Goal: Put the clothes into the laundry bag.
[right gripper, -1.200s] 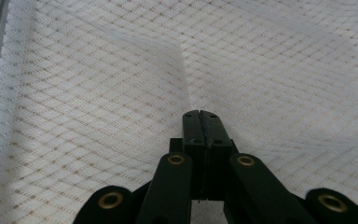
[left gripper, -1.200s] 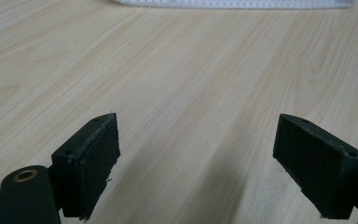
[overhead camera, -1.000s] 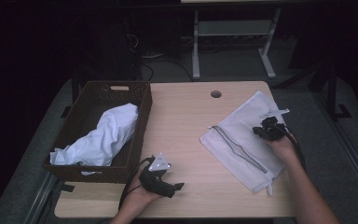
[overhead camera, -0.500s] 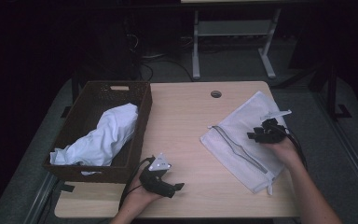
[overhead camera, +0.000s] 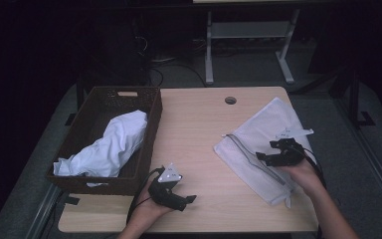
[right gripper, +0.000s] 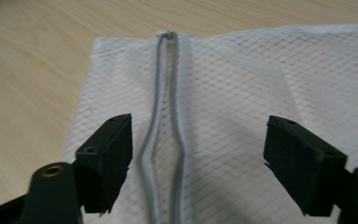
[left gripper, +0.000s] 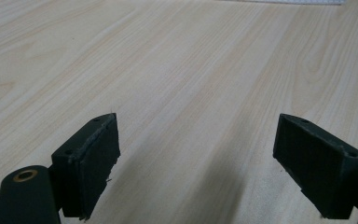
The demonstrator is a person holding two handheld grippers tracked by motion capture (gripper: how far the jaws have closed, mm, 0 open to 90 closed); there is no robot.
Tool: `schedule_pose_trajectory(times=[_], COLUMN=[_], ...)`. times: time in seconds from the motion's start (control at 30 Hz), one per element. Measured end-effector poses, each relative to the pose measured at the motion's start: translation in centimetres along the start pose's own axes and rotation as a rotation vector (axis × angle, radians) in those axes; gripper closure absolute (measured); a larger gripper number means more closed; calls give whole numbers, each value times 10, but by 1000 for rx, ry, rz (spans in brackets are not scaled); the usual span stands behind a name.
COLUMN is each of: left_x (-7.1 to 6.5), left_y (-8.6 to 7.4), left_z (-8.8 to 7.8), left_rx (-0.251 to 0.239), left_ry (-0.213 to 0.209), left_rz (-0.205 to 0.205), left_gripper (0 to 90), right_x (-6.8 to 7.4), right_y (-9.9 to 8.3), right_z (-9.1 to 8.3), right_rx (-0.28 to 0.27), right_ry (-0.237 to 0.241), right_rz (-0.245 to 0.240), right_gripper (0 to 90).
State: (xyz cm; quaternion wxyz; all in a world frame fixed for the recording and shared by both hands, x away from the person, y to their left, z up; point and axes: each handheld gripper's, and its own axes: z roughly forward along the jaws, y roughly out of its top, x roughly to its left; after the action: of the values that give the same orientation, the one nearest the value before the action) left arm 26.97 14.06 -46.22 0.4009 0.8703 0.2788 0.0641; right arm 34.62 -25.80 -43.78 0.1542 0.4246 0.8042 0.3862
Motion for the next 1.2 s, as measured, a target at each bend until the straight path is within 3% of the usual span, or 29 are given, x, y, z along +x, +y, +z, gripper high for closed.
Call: schedule_pose_trajectory(times=[0.1, 0.33, 0.67, 0.9, 1.2], left_x=[0, -3, -4, -5, -13], left_y=[0, 0, 1, 4, 19], left_z=[1, 1, 2, 2, -3], left_rx=[3, 4, 14, 25, 32], left_ry=[-2, -9, -25, -44, -79], left_rz=[0, 6, 17, 26, 28], left_gripper=[141, 141, 141, 141, 141], right_x=[10, 29, 47, 53, 53], right_y=[-8, -27, -62, -83, -86], right_z=[-8, -23, -45, -54, -51], right_rx=[-20, -34, -44, -16, -21], right_ry=[29, 36, 12, 40, 26], right_rz=[-12, -28, -40, -53, -50], right_gripper=[197, 145, 130, 130, 130])
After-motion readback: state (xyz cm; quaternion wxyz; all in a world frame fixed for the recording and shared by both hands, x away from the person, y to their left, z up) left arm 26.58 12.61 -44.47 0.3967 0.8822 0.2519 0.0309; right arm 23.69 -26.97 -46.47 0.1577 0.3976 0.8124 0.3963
